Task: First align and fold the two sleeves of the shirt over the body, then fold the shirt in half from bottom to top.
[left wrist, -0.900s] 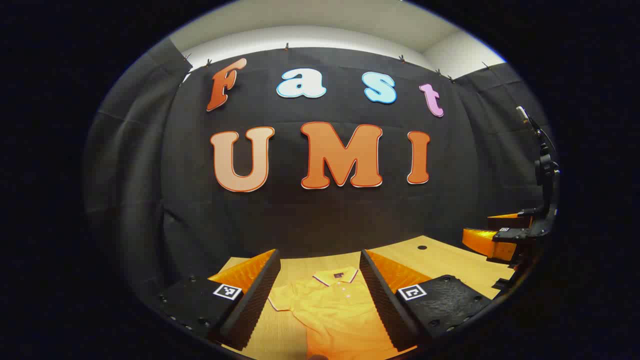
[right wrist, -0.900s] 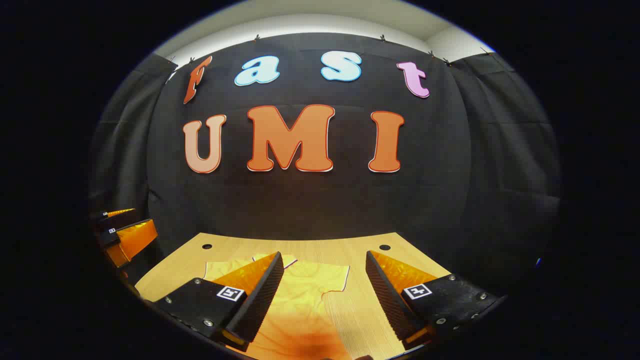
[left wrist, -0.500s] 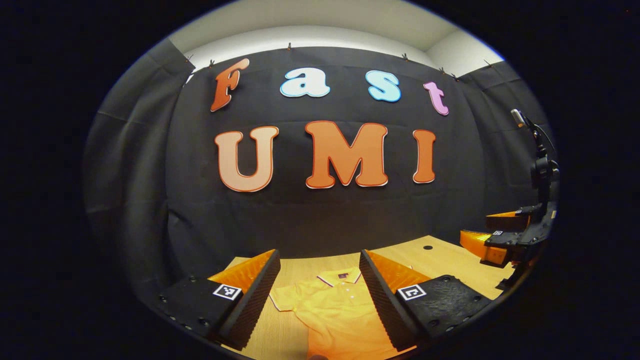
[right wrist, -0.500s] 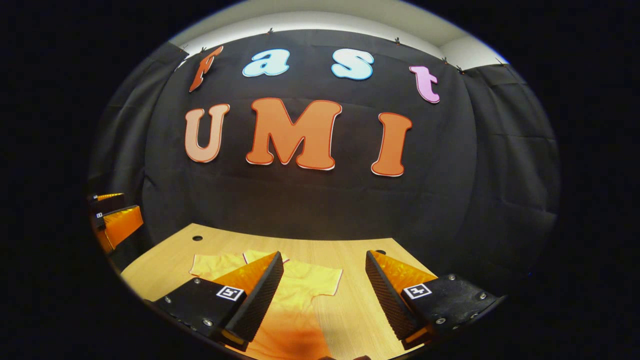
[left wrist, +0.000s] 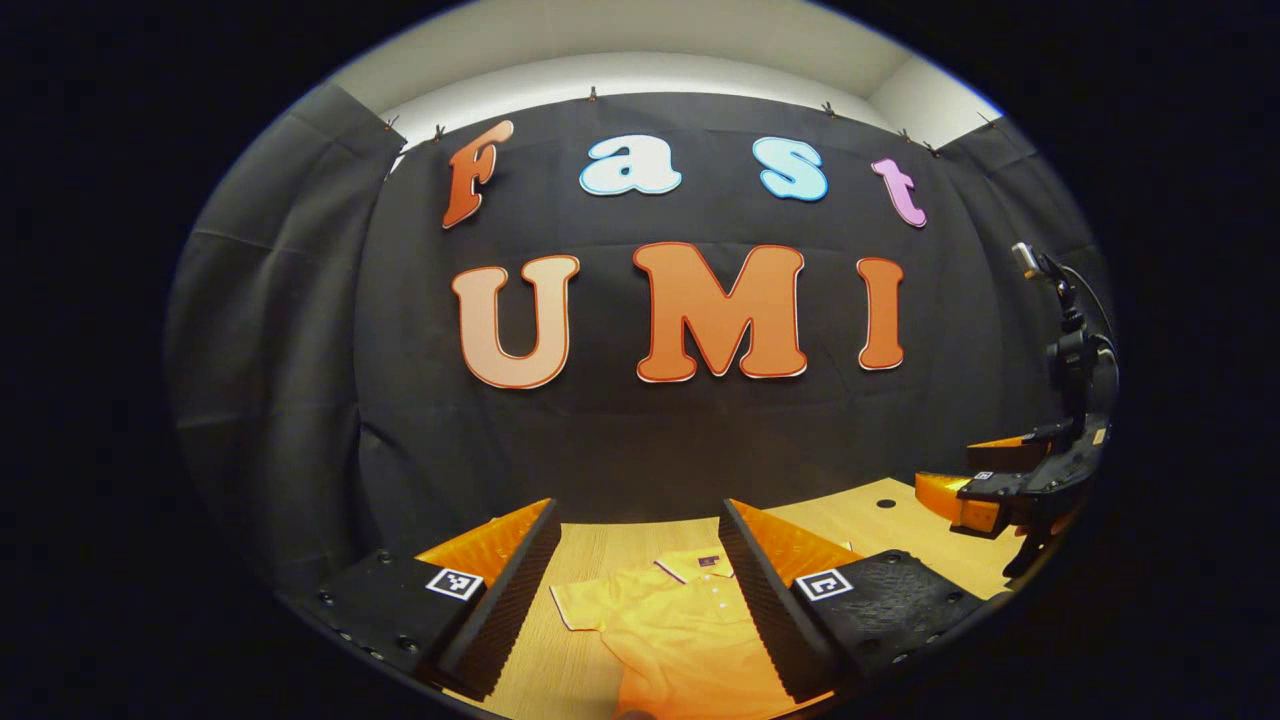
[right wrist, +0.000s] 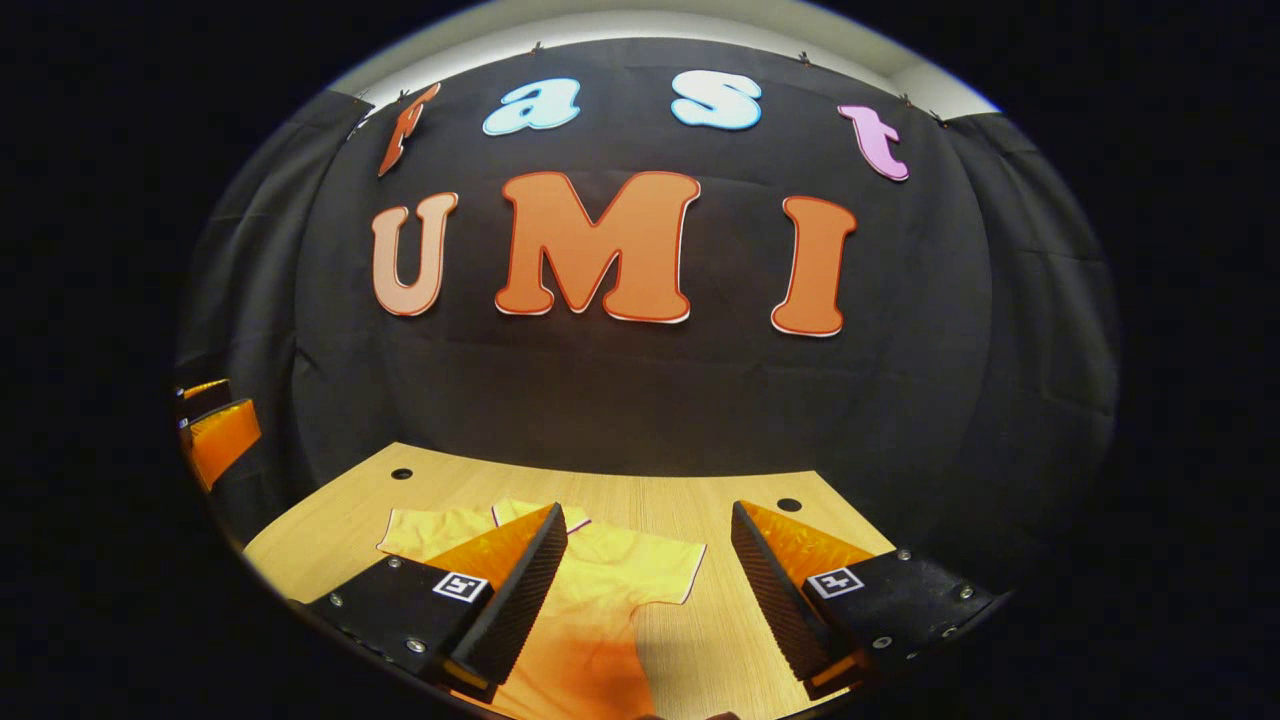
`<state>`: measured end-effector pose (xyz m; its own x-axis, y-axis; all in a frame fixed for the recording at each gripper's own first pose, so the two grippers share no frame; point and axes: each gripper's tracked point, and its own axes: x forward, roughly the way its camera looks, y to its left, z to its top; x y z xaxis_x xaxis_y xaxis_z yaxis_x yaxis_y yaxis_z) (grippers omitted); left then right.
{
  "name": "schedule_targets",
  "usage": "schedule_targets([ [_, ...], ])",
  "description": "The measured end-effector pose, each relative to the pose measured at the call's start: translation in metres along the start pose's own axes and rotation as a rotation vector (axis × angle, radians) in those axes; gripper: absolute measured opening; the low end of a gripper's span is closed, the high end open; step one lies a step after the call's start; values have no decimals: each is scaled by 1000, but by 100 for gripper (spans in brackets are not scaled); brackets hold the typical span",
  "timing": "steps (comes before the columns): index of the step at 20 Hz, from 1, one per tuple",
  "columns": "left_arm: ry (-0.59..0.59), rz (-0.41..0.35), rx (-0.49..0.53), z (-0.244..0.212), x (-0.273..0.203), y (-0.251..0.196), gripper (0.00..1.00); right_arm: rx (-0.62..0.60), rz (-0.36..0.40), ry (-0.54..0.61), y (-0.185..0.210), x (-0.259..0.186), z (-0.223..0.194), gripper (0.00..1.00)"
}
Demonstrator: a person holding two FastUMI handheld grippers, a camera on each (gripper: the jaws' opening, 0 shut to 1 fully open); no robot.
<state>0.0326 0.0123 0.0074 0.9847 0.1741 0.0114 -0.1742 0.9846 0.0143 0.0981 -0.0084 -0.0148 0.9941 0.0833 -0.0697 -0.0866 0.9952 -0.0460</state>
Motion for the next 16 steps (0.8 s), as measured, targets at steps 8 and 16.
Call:
schedule_targets([
  [8,29,68,26,-10,4,6,98,34,-9,215,-29,59,-50,100],
  [16,87,237,52,-26,-15,46,98,59,17,461,-35,120,-111,100],
])
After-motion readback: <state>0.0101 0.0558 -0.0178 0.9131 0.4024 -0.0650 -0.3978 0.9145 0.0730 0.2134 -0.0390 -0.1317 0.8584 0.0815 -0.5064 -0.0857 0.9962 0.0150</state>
